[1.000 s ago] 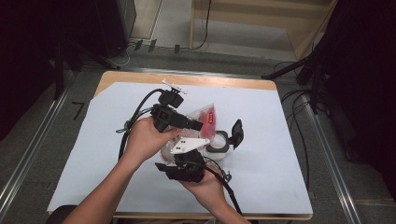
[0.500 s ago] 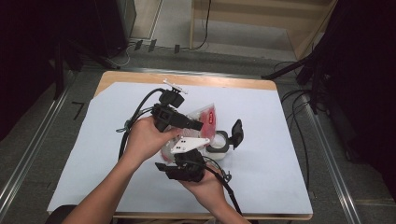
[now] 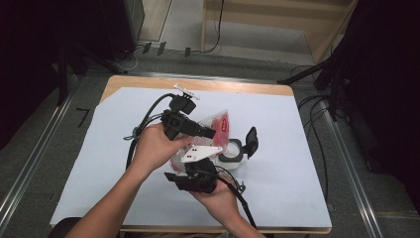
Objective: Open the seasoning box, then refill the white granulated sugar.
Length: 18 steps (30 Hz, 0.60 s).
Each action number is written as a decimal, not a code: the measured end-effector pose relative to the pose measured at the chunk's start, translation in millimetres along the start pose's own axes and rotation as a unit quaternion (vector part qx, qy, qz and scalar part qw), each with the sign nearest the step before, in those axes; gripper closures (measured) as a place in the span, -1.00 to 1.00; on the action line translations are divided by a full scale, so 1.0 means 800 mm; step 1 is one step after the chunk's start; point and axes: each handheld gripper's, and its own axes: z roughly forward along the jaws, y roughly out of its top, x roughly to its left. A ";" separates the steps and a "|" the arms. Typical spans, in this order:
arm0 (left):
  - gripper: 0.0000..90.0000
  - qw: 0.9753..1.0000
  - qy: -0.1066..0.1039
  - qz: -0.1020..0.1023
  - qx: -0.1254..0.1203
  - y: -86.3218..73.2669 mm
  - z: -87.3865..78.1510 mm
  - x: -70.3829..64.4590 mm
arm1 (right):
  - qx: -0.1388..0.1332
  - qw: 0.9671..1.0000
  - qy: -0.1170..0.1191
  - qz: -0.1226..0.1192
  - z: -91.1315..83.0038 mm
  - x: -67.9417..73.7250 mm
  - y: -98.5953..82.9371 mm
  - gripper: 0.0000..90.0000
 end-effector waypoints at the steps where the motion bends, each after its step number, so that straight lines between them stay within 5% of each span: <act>1: 0.44 1.000 0.000 0.000 0.001 0.000 0.000 0.000 | 0.000 1.000 0.001 -0.001 0.000 0.000 0.000 0.43; 18: 0.45 1.000 -0.001 -0.005 -0.004 0.002 -0.001 -0.001 | -0.002 1.000 0.000 0.002 0.000 0.001 0.002 0.43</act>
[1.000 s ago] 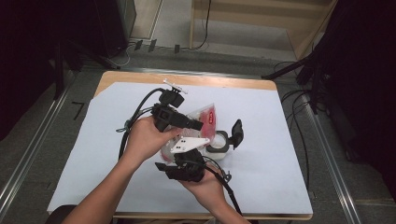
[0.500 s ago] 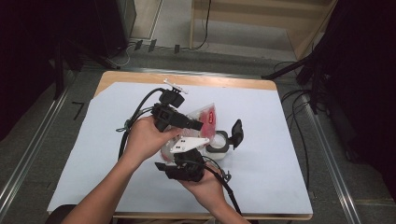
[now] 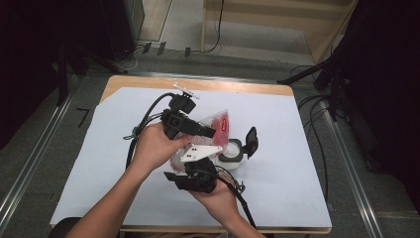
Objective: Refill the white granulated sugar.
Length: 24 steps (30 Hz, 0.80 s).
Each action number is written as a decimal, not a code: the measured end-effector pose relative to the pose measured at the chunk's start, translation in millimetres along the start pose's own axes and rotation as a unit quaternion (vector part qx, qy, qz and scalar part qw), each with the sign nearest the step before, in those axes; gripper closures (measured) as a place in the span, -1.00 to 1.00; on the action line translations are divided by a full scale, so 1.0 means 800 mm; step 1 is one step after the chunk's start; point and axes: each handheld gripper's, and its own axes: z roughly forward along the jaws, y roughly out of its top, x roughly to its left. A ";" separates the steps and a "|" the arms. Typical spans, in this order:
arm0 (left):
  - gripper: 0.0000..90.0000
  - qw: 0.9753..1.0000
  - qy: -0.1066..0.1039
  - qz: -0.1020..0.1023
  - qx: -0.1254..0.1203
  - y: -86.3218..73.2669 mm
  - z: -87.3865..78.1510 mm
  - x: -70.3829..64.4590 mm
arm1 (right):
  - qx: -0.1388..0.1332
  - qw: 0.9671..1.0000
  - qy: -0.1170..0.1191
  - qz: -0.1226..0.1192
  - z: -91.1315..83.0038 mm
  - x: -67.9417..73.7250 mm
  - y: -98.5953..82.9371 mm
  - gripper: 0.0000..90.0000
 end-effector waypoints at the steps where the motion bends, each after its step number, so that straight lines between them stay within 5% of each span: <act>1: 0.45 1.000 0.002 0.003 0.002 0.001 0.000 0.001 | 0.000 1.000 0.000 0.001 0.000 0.000 0.000 0.43; 24: 0.46 1.000 0.001 0.011 0.002 0.005 0.004 -0.006 | -0.011 1.000 -0.002 0.010 -0.002 -0.001 -0.001 0.43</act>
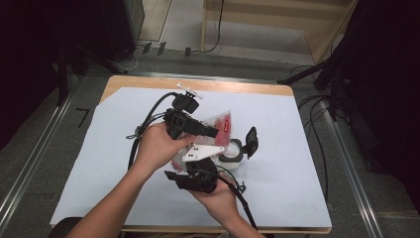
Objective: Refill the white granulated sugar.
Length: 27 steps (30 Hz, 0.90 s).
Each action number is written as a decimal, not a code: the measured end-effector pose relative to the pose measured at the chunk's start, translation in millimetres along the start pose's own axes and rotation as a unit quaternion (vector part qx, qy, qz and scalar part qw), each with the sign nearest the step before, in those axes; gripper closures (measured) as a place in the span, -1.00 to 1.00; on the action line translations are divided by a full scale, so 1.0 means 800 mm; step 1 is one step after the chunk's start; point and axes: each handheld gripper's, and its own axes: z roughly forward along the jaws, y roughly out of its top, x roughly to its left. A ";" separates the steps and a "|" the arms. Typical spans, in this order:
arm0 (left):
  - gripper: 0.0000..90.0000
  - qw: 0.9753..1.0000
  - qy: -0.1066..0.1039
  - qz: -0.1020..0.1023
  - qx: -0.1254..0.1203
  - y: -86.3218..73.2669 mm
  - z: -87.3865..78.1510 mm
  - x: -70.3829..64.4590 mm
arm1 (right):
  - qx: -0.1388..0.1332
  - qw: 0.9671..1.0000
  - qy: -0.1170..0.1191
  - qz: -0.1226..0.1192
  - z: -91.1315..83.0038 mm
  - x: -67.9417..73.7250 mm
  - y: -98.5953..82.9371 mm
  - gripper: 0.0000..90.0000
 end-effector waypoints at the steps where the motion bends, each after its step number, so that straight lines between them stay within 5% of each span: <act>1: 0.45 1.000 -0.001 0.001 0.000 0.000 0.000 0.000 | -0.001 1.000 0.000 0.000 0.000 0.000 0.000 0.43; 27: 0.44 1.000 0.002 0.008 -0.003 -0.003 0.000 -0.004 | 0.001 1.000 0.000 -0.007 0.002 0.000 -0.001 0.43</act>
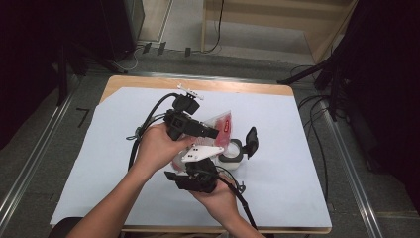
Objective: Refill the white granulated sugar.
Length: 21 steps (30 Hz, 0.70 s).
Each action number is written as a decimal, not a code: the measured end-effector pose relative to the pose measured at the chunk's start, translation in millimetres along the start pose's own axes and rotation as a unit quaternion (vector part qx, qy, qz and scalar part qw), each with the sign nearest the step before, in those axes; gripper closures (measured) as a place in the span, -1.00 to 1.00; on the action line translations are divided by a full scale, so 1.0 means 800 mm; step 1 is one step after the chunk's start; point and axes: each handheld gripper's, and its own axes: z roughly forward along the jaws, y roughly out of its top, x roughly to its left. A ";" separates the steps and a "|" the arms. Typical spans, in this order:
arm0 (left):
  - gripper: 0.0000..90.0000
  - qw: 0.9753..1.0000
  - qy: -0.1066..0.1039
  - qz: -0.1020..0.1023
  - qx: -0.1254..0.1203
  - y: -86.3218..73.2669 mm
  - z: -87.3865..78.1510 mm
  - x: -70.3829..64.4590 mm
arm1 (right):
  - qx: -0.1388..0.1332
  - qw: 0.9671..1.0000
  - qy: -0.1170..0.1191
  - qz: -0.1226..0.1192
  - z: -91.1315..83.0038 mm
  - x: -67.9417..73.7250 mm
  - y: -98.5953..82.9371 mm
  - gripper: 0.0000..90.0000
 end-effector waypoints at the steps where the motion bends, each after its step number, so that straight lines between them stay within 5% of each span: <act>1: 0.44 1.000 0.000 0.001 0.000 0.000 0.000 0.000 | 0.000 1.000 0.000 0.000 0.000 0.000 0.000 0.43; 21: 0.44 1.000 0.001 0.001 0.000 0.000 0.000 0.000 | -0.001 1.000 0.000 -0.001 0.001 0.000 0.000 0.43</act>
